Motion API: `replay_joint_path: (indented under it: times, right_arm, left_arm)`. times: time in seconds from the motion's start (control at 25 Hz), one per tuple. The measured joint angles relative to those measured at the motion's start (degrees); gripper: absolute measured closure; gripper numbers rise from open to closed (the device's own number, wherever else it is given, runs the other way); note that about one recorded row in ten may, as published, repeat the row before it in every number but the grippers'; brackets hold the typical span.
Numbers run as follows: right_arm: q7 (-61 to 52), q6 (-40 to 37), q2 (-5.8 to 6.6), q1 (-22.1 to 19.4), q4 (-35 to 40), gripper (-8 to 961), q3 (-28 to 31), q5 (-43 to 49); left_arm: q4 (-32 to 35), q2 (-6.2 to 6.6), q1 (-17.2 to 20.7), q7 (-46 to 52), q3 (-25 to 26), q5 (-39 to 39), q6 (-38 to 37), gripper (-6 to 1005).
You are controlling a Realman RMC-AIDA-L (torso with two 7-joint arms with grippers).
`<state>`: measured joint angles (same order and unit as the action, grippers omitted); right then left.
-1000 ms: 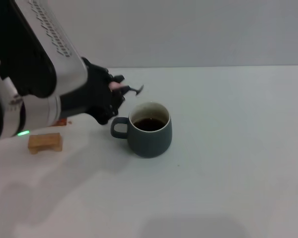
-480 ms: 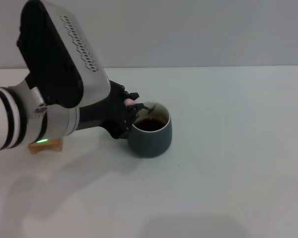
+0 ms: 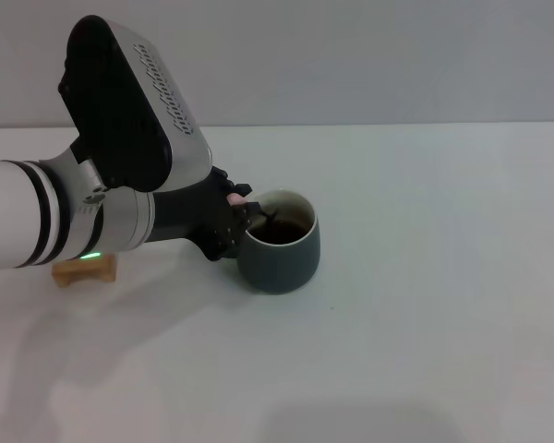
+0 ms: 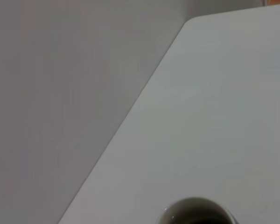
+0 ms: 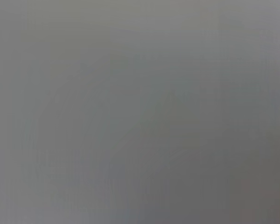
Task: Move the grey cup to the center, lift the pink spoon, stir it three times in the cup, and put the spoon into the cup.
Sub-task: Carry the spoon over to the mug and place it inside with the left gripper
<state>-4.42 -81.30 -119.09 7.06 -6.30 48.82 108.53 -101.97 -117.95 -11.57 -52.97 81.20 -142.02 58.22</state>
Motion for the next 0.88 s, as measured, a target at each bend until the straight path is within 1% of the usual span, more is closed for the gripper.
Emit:
replay_joint_path:
  times: [0.32, 0.36, 0.56, 0.76, 0.88]
  right_arm:
    - [0.03, -0.07, 0.00, 0.10, 0.09, 954, 0.14, 0.00]
    - [0.03, -0.12, 0.00, 0.09, 0.11, 954, 0.18, 0.00]
    - [0.02, -0.22, 0.00, 0.12, 0.62, 954, 0.22, 0.00]
    - [-0.06, -0.25, 0.00, 0.18, 0.78, 954, 0.22, 0.01]
    - [-0.11, -0.08, 0.00, 0.32, 0.82, 954, 0.22, 0.01]
  left_arm:
    - [3.93, 0.00, -2.27, -0.24, 0.66, 0.17, -1.18, 853]
    - [5.33, 0.00, -3.23, -0.32, 0.70, 0.29, -1.50, 853]
    - [7.95, 0.00, -5.00, -0.37, 0.66, 0.36, -1.71, 853]
    - [9.92, -0.09, -6.23, -0.38, 0.09, 0.44, -2.25, 853]
    - [10.13, -0.15, -6.62, -0.39, -1.15, 0.60, -2.31, 853]
